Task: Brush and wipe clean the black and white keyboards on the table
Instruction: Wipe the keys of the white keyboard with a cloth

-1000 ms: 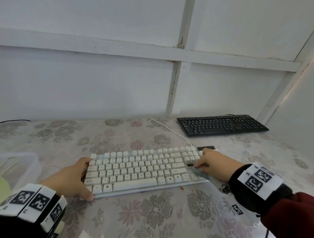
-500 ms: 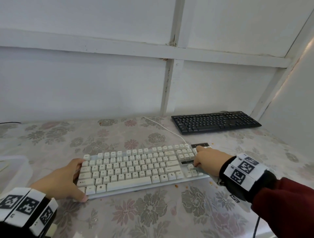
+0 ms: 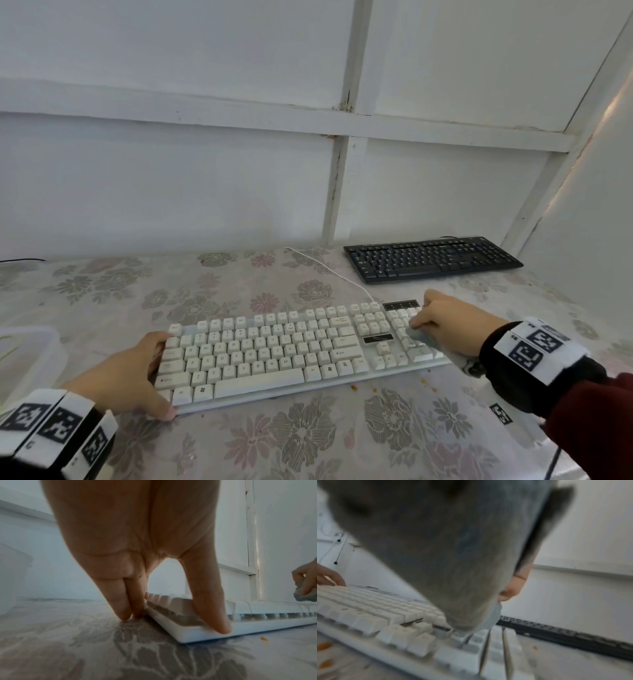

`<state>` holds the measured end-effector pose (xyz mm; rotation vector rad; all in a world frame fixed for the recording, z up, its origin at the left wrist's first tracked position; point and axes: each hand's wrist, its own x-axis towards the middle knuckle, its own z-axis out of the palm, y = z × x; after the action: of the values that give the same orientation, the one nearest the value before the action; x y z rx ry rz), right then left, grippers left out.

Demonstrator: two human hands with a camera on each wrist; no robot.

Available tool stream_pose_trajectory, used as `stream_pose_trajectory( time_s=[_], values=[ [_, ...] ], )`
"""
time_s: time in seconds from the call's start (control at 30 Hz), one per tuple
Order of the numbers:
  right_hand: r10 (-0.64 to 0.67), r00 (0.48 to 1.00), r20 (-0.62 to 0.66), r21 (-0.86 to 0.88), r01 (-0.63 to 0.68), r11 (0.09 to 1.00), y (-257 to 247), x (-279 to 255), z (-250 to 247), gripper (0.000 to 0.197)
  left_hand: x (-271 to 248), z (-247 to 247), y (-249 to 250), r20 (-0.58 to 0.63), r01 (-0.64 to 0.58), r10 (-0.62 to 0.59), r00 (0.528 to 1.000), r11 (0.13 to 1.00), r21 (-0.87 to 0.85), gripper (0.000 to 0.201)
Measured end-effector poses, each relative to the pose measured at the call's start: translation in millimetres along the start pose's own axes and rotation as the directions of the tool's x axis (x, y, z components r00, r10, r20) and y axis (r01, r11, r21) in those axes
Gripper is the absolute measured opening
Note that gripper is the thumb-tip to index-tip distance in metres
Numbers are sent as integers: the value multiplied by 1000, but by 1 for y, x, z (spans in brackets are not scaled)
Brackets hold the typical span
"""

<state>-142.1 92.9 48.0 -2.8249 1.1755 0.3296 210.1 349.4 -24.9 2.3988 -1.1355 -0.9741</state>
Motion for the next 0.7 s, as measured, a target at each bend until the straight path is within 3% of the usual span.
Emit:
stream_pose_trajectory(
  time_s=[0.17, 0.3, 0.57, 0.7],
  values=[
    [-13, 999, -48, 113, 18, 993, 3, 3, 30, 26, 2, 1, -2, -14, -15, 14, 1000, 999, -28, 118],
    [12, 992, -129, 199, 14, 980, 6, -2, 45, 24, 5, 2, -7, 15, -34, 36, 999, 992, -123, 128],
    [14, 991, -135, 92, -1, 996, 10, -1, 43, 31, 6, 1, -10, 34, -57, 65, 997, 979, -194, 134],
    [1, 987, -160, 116, 18, 993, 13, -3, 45, 28, 7, 2, -11, 30, -56, 63, 998, 978, -200, 126]
  ],
)
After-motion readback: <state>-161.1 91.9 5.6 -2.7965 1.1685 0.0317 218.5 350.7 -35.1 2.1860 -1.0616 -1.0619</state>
